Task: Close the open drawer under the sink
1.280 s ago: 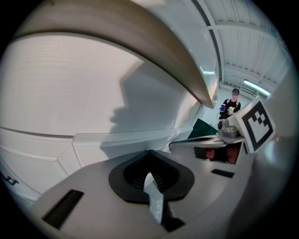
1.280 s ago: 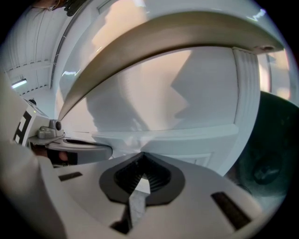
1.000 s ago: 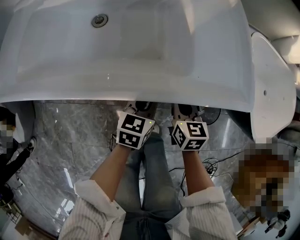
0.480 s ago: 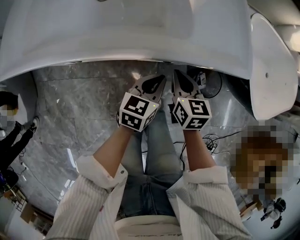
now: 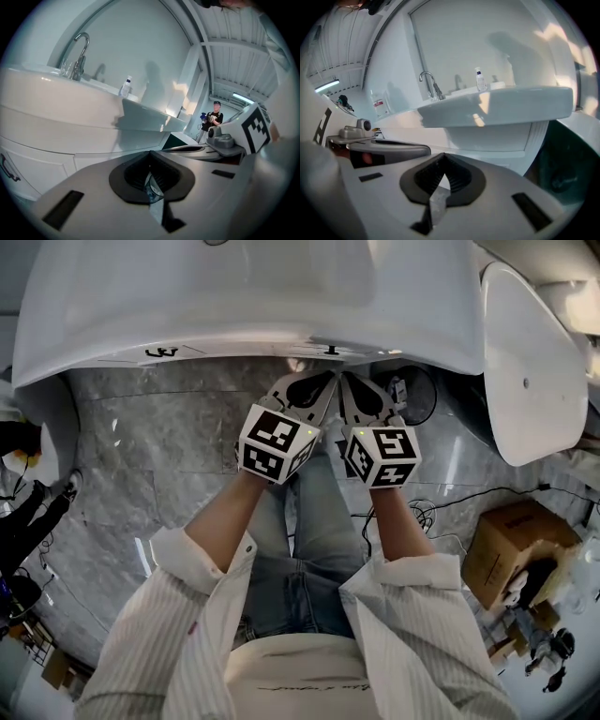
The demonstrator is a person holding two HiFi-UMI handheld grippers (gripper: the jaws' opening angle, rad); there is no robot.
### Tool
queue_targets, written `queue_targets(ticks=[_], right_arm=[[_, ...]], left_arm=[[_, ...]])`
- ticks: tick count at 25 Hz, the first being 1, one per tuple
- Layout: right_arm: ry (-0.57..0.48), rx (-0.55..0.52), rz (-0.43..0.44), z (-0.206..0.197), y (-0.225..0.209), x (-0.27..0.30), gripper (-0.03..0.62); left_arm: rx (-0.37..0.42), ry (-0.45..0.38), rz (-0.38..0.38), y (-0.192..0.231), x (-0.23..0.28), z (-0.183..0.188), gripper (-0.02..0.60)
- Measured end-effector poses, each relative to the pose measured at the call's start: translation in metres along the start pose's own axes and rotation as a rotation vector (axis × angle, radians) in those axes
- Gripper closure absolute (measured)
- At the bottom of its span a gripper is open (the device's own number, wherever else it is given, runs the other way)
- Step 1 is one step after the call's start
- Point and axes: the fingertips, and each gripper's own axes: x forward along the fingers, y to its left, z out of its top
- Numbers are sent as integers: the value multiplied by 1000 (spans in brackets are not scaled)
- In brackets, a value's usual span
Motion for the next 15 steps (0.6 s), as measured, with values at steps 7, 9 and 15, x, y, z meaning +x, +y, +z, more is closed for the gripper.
queue_targets(ticks=[7, 9, 15], right_arm=[[-29, -62, 48, 20, 31, -31, 585], [-51, -83, 55, 31, 37, -41, 584], [-127, -109, 72, 67, 54, -71, 585]], left_arm=[[12, -15, -12, -21, -33, 10, 566], [14, -31, -9, -26, -43, 17, 566], [18, -89, 29, -37, -72, 48, 566]])
